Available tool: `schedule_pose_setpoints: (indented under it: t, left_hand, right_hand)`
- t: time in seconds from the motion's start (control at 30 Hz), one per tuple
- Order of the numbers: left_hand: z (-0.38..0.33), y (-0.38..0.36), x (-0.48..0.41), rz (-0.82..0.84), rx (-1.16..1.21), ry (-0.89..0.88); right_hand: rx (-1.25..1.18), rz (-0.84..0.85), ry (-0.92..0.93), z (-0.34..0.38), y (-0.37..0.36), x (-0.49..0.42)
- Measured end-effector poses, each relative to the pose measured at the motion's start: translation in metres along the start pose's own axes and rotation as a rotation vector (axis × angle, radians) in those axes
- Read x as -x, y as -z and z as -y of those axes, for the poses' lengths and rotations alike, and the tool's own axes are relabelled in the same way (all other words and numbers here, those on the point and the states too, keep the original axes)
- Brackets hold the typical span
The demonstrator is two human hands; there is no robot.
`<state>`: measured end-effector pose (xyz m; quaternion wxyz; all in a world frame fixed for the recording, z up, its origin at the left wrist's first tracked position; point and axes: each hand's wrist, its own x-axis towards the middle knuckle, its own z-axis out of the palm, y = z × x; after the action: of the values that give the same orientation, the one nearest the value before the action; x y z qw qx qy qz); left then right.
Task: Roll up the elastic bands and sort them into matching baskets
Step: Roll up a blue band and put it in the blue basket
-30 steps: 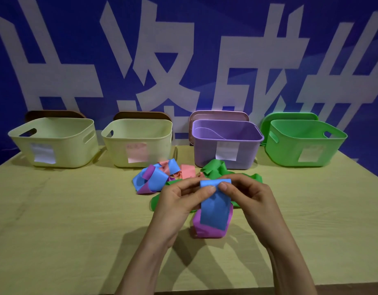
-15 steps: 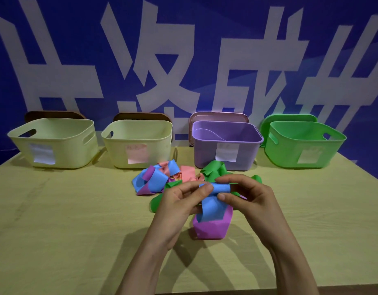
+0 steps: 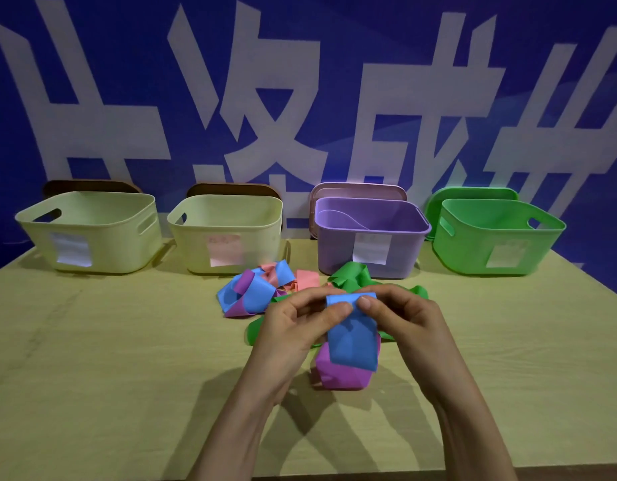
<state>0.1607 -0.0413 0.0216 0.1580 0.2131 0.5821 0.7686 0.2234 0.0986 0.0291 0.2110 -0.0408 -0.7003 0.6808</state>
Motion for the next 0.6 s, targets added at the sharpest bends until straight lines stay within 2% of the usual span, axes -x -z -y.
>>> schedule_pose_setpoints:
  t: [0.13, 0.23, 0.6]
  left_hand:
    - [0.0012, 0.0006, 0.001, 0.055, -0.004, 0.063]
    - [0.0048, -0.0007, 0.0005, 0.093, -0.082, 0.086]
    - [0.0027, 0.002, -0.0038, -0.05, -0.14, 0.071]
  right_hand:
    - [-0.085, -0.087, 0.006, 0.001, -0.0015, -0.0026]
    - [-0.104, -0.088, 0.006, 0.0033, -0.0025, -0.0031]
    - [-0.122, -0.013, 0.035, 0.0058, -0.0041, -0.0008]
